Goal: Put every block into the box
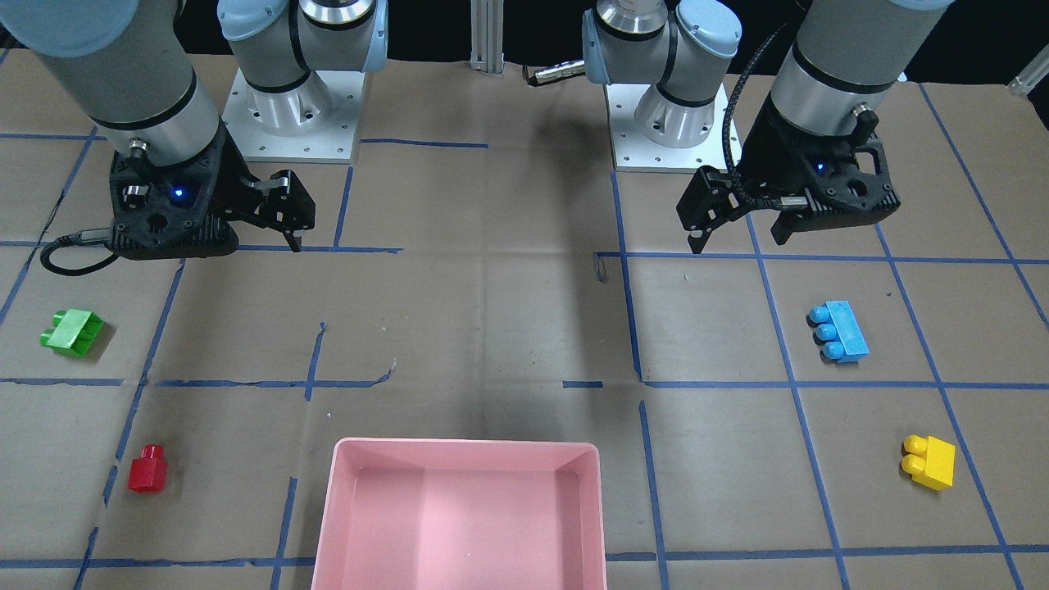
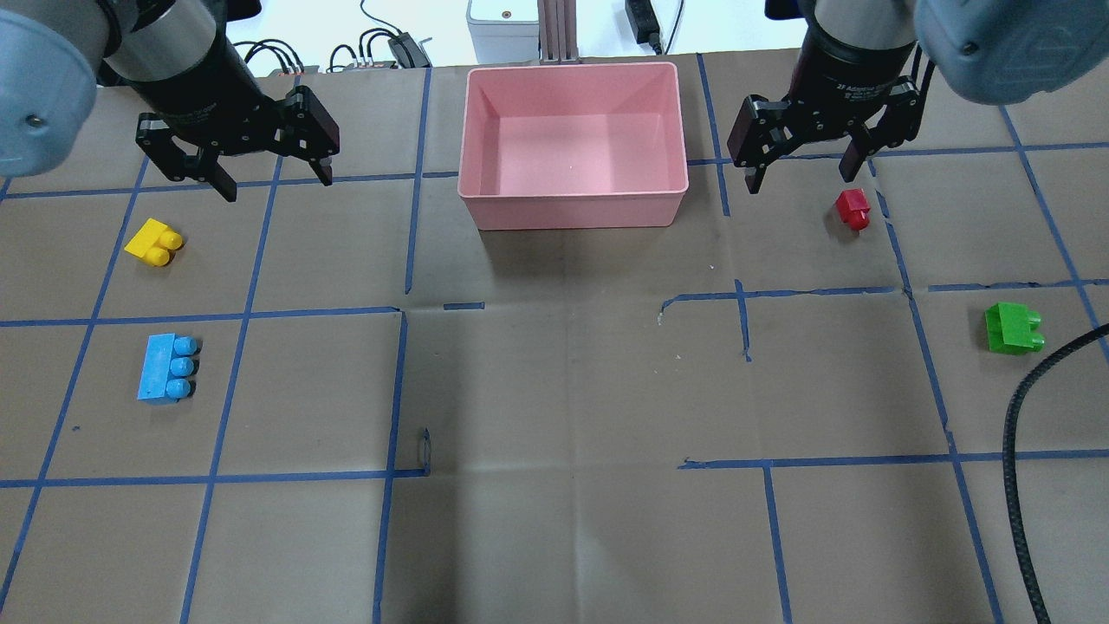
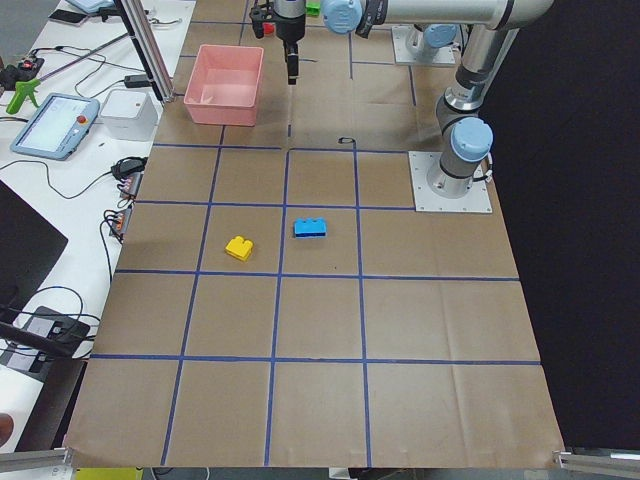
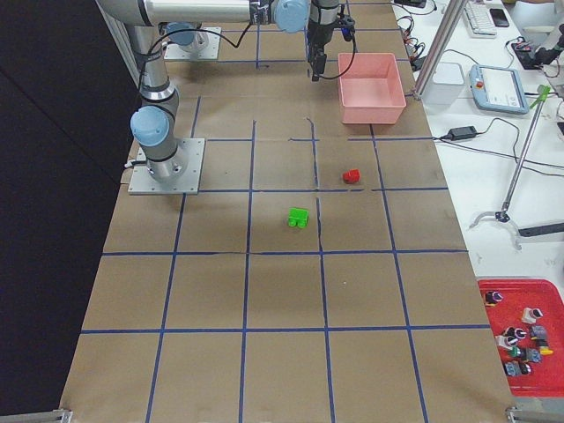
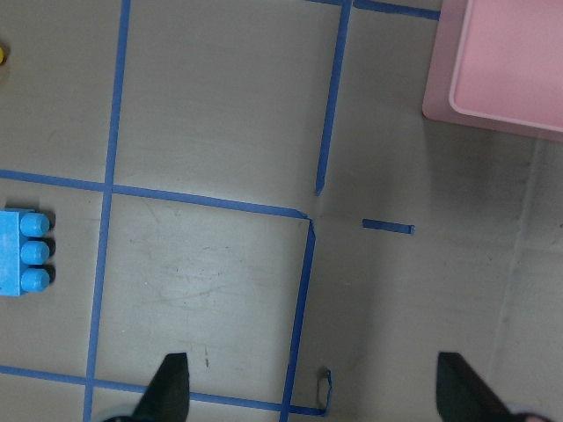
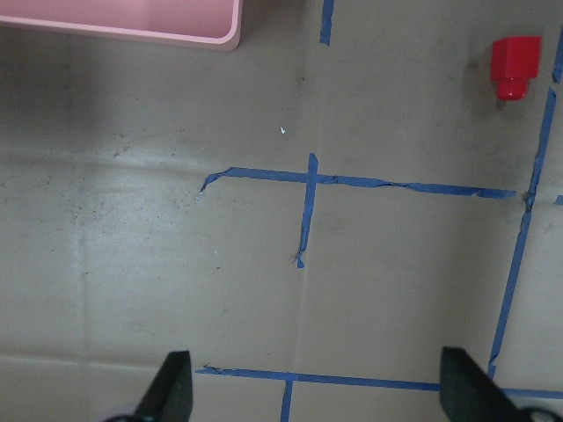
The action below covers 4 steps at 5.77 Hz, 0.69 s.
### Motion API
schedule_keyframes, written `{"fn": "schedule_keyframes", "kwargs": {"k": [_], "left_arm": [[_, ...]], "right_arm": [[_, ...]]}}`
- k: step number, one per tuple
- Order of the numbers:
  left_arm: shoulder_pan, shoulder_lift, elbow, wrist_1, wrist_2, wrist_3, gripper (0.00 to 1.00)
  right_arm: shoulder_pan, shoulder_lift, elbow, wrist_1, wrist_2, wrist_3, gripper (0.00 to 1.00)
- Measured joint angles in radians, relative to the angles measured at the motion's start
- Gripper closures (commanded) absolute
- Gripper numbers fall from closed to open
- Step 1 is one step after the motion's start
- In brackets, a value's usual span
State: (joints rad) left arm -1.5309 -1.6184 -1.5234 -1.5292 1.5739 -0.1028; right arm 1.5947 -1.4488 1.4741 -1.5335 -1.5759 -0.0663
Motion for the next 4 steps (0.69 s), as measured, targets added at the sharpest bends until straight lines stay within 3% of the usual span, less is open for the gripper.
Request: {"fn": "schedule_keyframes", "kwargs": {"k": [4], "left_arm": [[0.001, -0.001, -0.001, 0.000, 0.000, 0.000, 0.00]], "right_arm": [[0.027, -0.035, 0.007, 0.017, -0.003, 0.098, 0.00]]}}
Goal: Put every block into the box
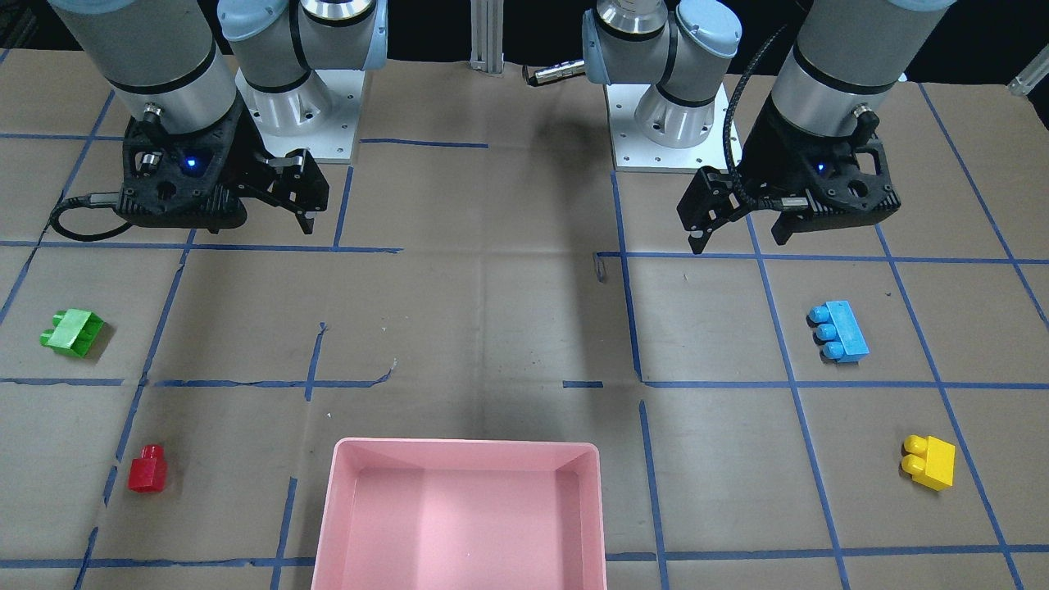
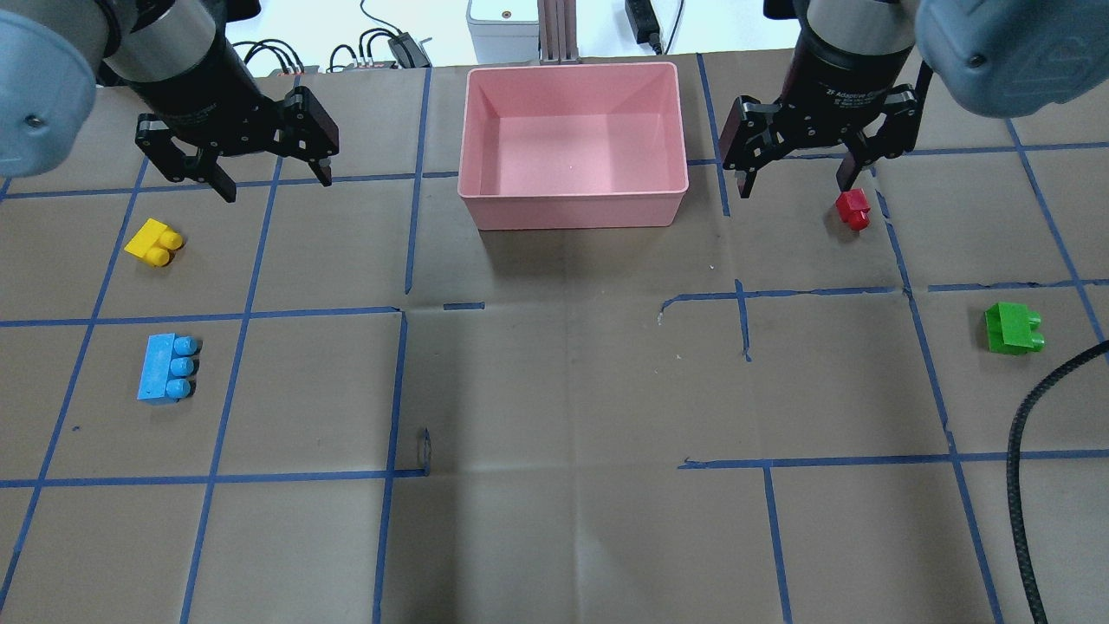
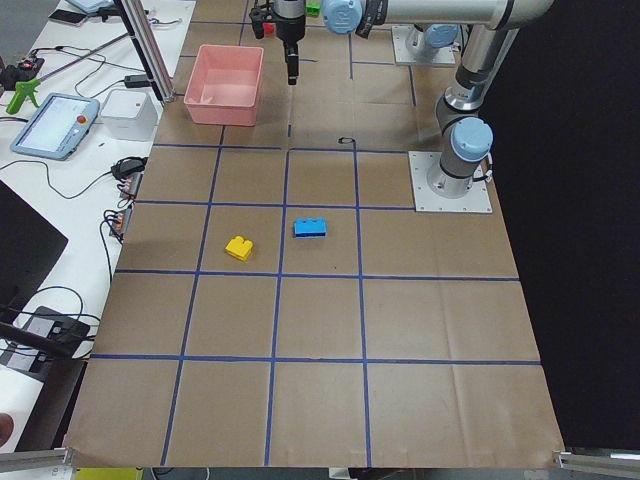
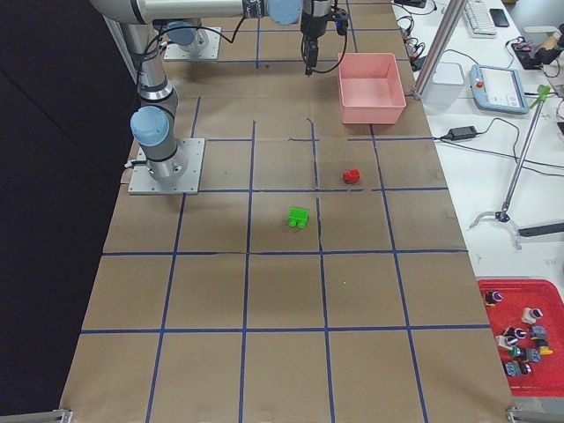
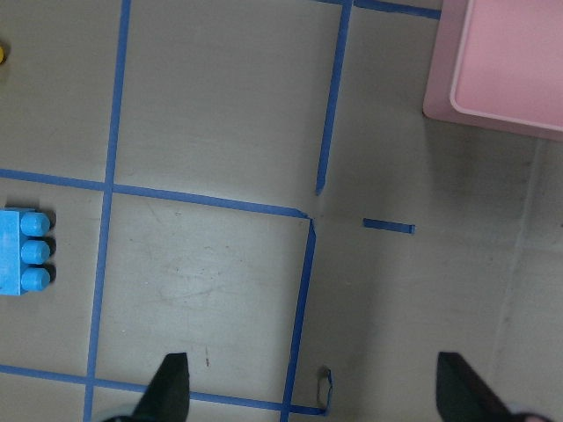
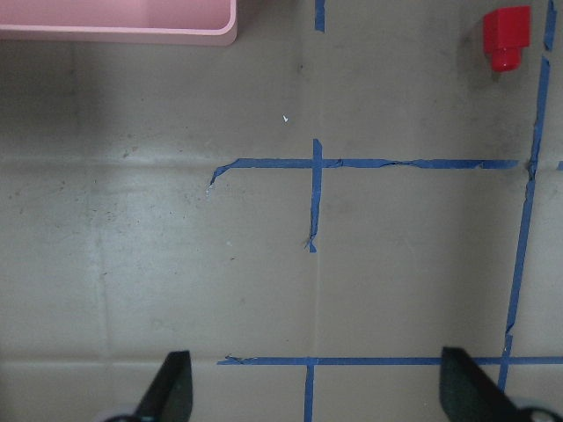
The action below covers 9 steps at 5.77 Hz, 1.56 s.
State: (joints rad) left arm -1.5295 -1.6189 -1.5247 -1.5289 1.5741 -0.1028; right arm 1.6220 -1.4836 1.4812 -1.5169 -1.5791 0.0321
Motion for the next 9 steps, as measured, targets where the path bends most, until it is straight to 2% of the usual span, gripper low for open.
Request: {"fn": "schedule_keyframes", "kwargs": {"k": [3, 4, 6, 8, 9], "left_arm": [[0.011, 0.010, -0.010, 0.001, 0.005, 0.010, 0.00], [0.047, 0.016, -0.018, 0.004, 0.011, 0.050, 0.00], [0.264, 0.019, -0.040, 0.012, 0.012, 0.246, 0.01], [0.514, 0.023, -0.094, 0.024, 0.012, 0.540, 0.01], [0.605, 0.022, -0.124, 0.038, 0.010, 0.644, 0.01]], "right_arm": [[0.002, 0.005, -0.002, -0.003, 0.001, -0.007, 0.00], [0.003, 0.006, -0.003, -0.003, 0.002, -0.007, 0.00], [0.007, 0.005, -0.003, 0.001, 0.004, -0.005, 0.00], [0.001, 0.019, 0.002, -0.013, -0.013, -0.056, 0.01], [-0.020, 0.026, 0.011, -0.017, -0.050, -0.100, 0.10]]}}
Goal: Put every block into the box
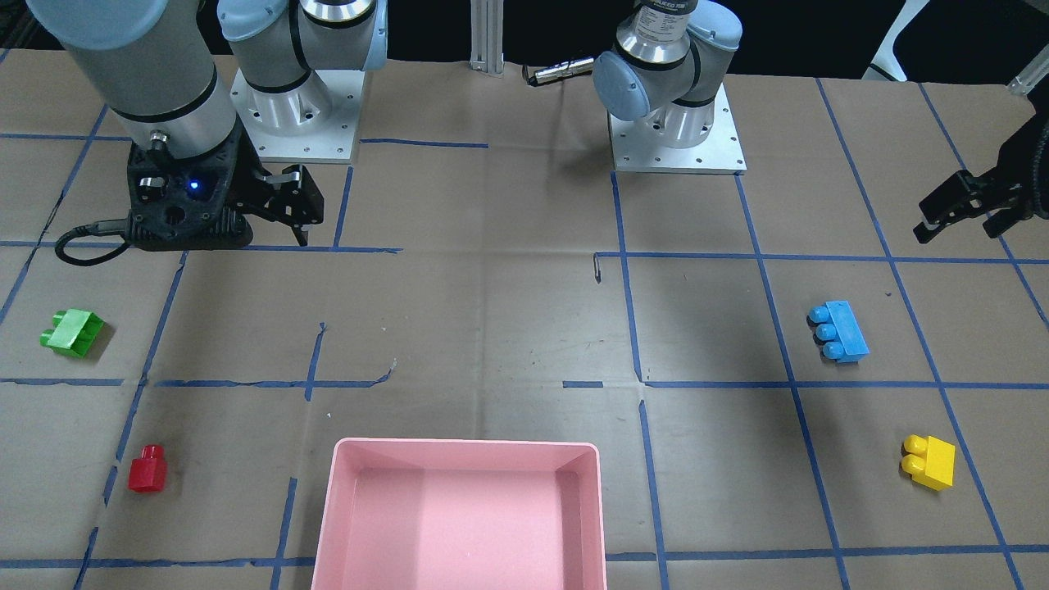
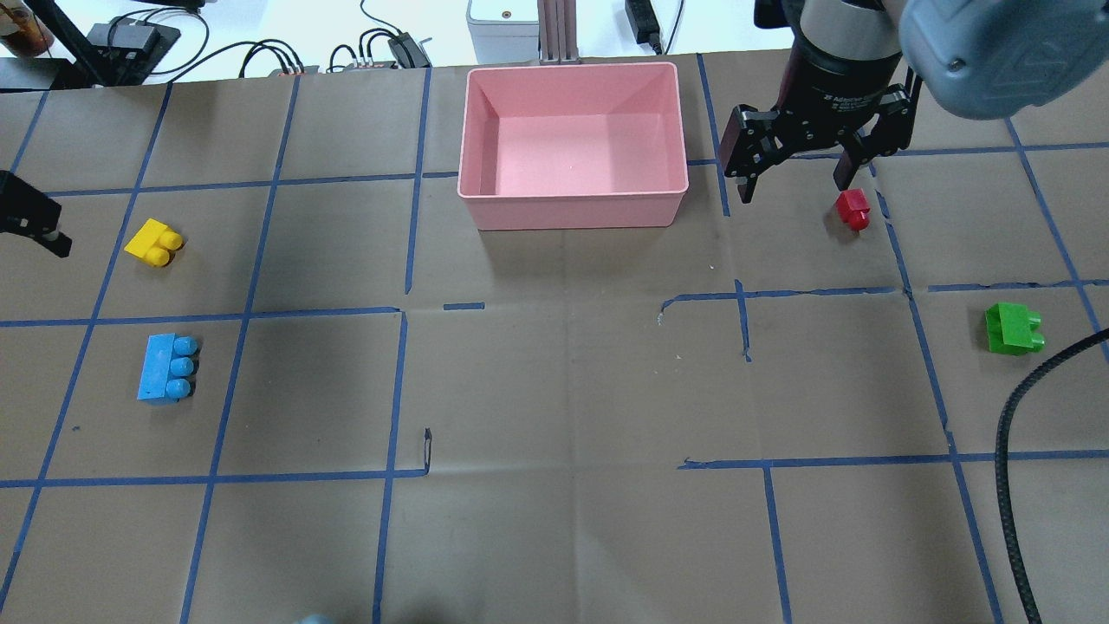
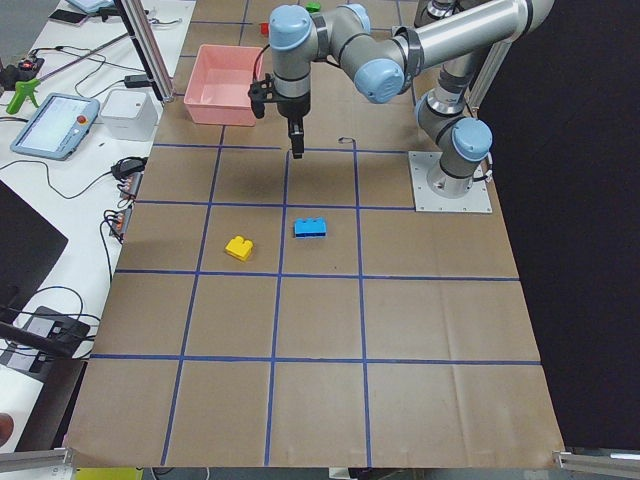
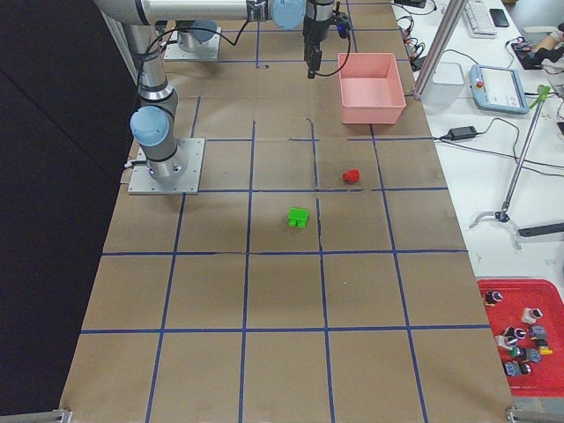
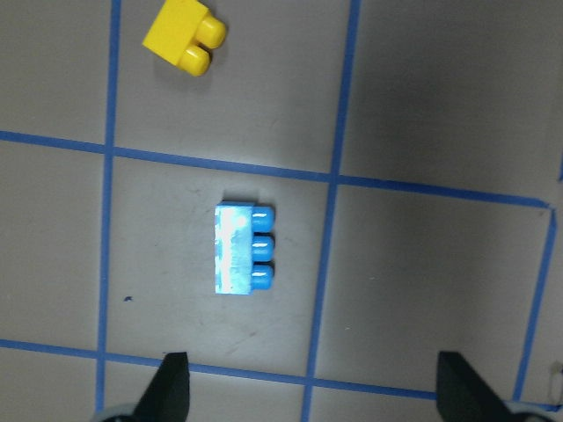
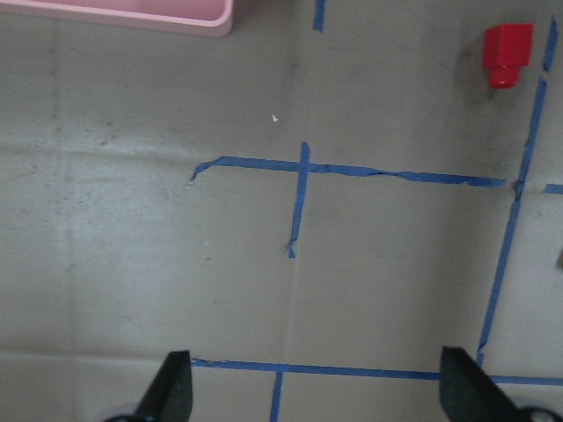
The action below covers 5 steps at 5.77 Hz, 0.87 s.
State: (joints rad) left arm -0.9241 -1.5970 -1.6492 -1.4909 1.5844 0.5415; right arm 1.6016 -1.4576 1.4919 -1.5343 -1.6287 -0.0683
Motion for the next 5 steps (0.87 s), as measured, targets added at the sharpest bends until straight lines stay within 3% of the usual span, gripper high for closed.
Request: {"fn": "schedule_keyframes", "kwargs": {"k": [3, 4, 5], "left_arm": [[0.067, -0.024, -0.189, 0.188, -0.006, 0.021, 0.01], [0.064, -0.051, -0.242, 0.270, -0.008, -0.020, 0.01], [0.046, -0.096, -0.267, 0.342, -0.009, -0.055, 0.01]], "right_arm": [[-0.228, -0.005, 0.037, -0.017, -0.062, -0.278, 0.02], [-0.334, -0.005, 0.077, -0.075, -0.057, -0.369, 0.01], [-0.419, -0.006, 0.175, -0.228, -0.053, -0.412, 0.01]]}}
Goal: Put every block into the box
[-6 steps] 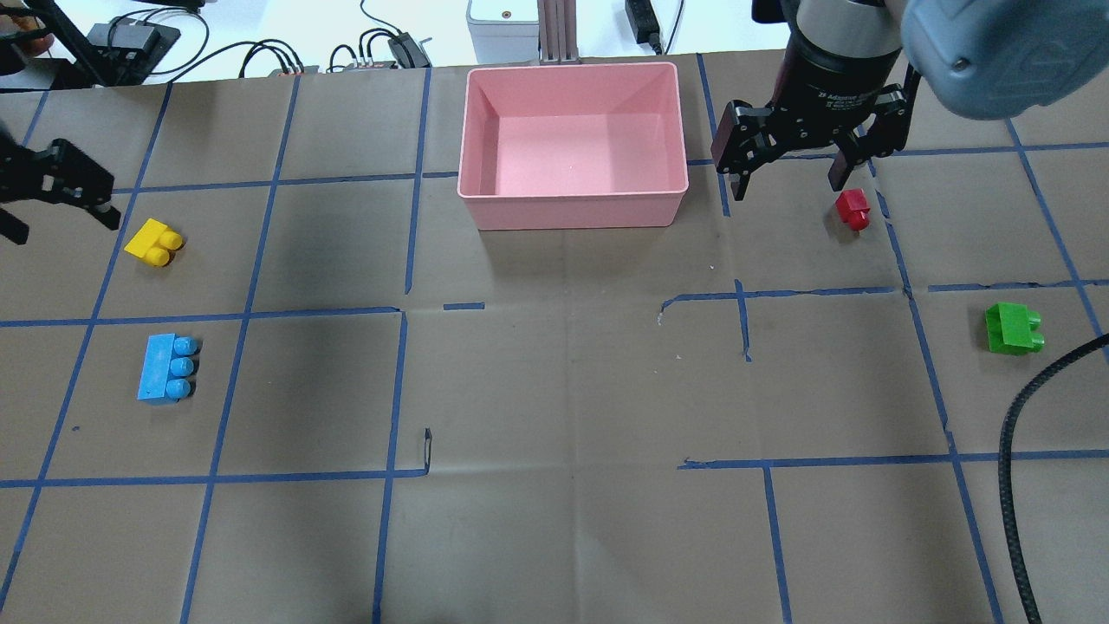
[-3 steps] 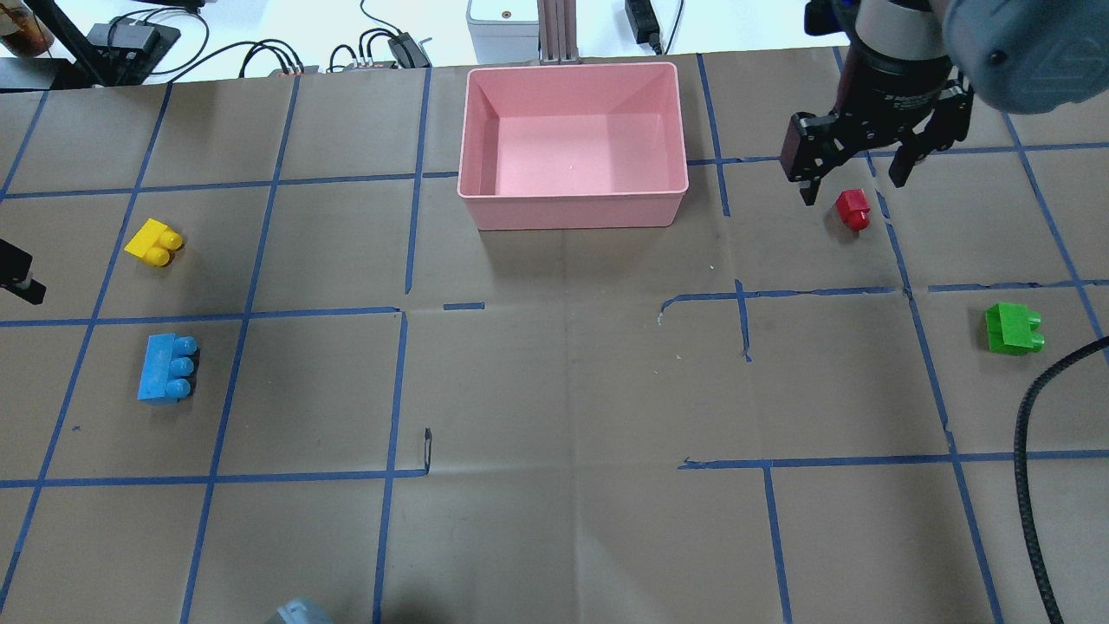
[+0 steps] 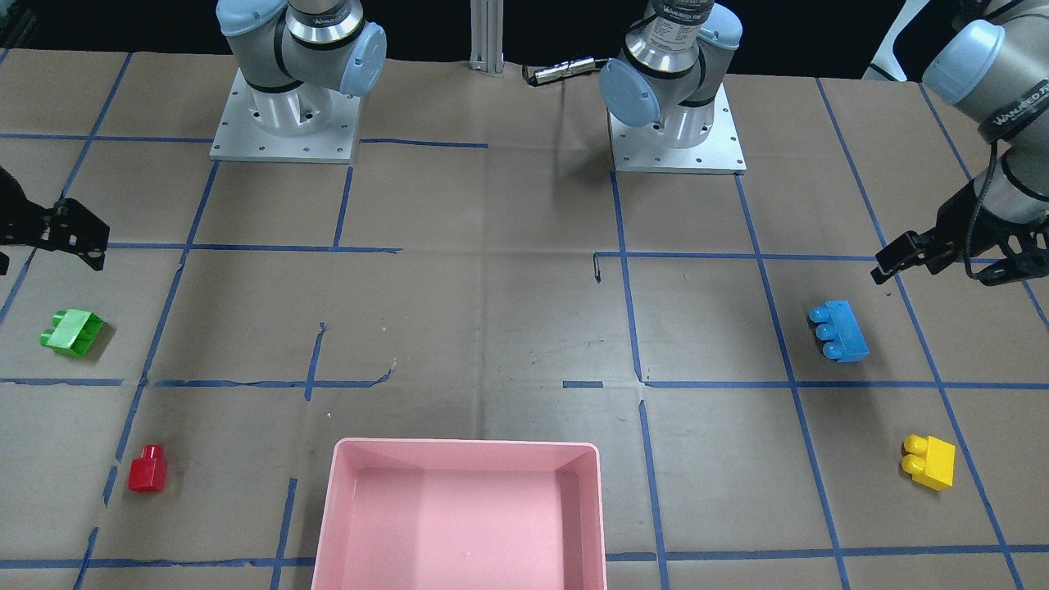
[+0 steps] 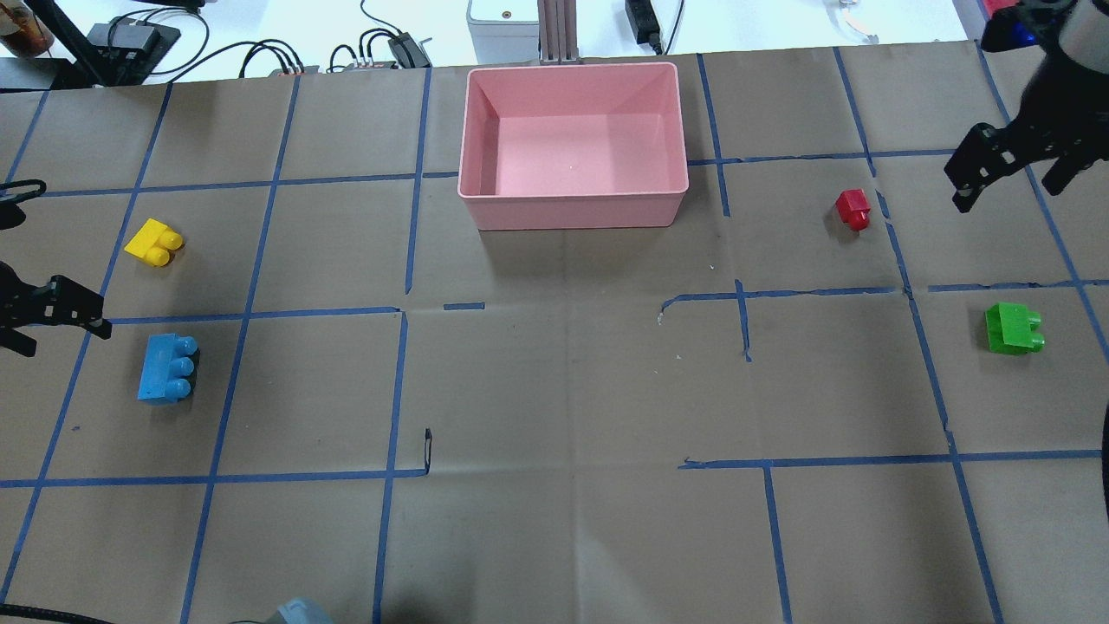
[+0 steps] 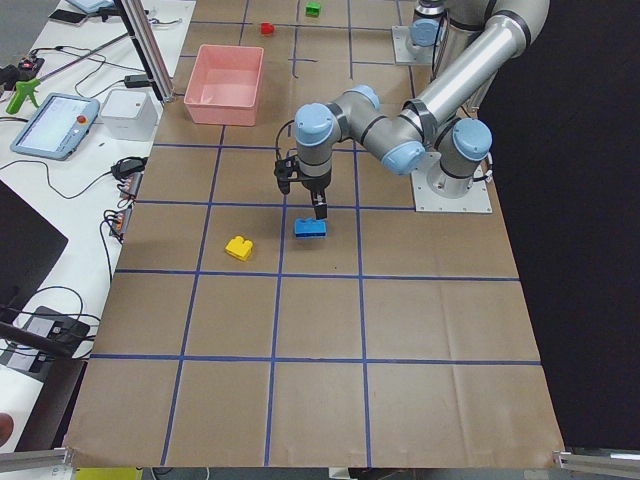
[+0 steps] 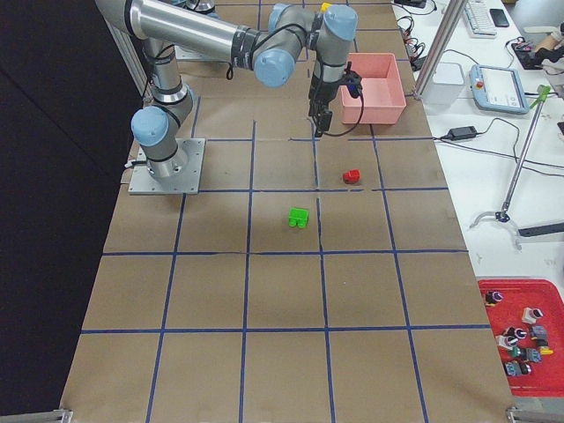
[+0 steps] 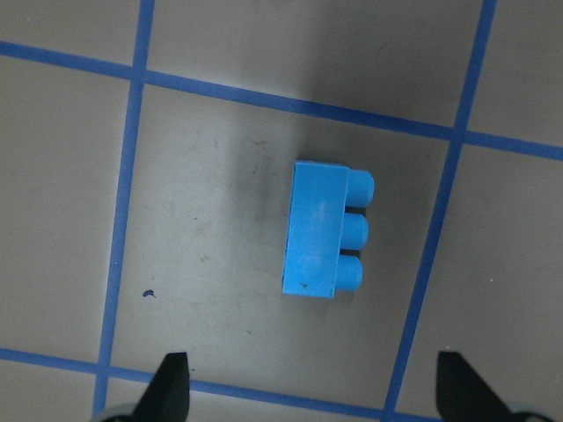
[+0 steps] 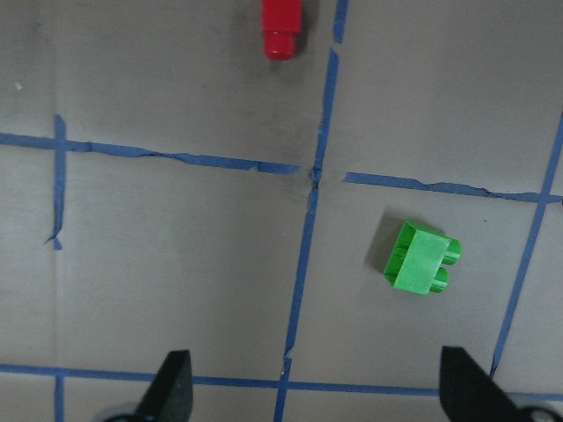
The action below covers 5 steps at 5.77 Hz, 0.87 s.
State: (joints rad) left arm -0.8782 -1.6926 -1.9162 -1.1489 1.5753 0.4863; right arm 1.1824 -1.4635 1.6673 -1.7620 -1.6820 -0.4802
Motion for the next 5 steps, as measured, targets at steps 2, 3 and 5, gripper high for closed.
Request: {"fn": "schedule_keyframes", "kwargs": {"k": [2, 3, 5], "left_arm": [[-0.079, -0.106, -0.011, 0.158, 0.001, -0.057, 0.01], [-0.094, -0.160, -0.013, 0.227, 0.002, -0.063, 0.01], [-0.096, -0.205, -0.057, 0.307, 0.006, -0.052, 0.01]], "right_arm": [[-0.102, 0.008, 0.197, -0.258, 0.058, -0.024, 0.00], [-0.144, 0.015, 0.252, -0.340, 0.105, -0.034, 0.01], [-0.212, 0.065, 0.331, -0.525, 0.130, -0.052, 0.01]]}}
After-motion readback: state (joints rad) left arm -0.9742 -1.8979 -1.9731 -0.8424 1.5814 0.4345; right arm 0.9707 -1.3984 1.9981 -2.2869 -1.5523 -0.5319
